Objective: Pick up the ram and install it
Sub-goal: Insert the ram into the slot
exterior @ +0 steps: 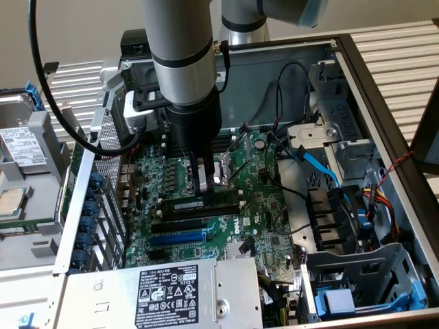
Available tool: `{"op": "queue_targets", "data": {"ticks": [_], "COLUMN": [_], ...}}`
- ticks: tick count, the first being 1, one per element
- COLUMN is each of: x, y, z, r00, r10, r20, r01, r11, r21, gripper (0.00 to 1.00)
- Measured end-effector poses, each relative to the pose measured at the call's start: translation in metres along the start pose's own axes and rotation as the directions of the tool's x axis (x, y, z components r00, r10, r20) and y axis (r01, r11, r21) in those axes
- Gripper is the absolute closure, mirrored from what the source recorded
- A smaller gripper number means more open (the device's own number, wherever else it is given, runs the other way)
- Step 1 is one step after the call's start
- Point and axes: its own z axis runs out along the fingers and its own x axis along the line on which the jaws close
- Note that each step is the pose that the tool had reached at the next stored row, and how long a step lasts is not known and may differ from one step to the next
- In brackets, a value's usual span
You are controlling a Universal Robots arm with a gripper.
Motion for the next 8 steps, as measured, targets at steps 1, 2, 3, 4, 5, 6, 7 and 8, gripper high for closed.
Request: {"op": "queue_targets", "data": {"ticks": [1,2,3,4,5,6,7,8], "x": [0.0,0.0,0.0,0.0001,0.0001,0.0001,0.0002,0.0001], "y": [0.0,0.0003,0.0004,0.0008,0.0009,0.0009,0.0009,0.0009], "z": [0.0,0.0001,0.0001,0.0002,0.0007,0.0009,0.001,0.0012], "r00": [1.0,1.0,1.0,1.0,1.0,1.0,1.0,1.0], "r10": [0.0,0.0,0.0,0.001,0.001,0.001,0.001,0.001], "r20": [0.0,0.0001,0.0,0.0,0.0028,0.0032,0.0033,0.0036], "r01": [0.0,0.0,0.0,-0.001,-0.001,-0.001,-0.001,-0.001], "r11": [1.0,1.0,1.0,1.0,1.0,1.0,1.0,1.0], "r21": [0.0,0.0001,0.0,-0.0001,0.0,0.0,0.0,0.0], "gripper": [0.86,0.86,0.86,0.86,0.86,0.86,0.86,0.86]}}
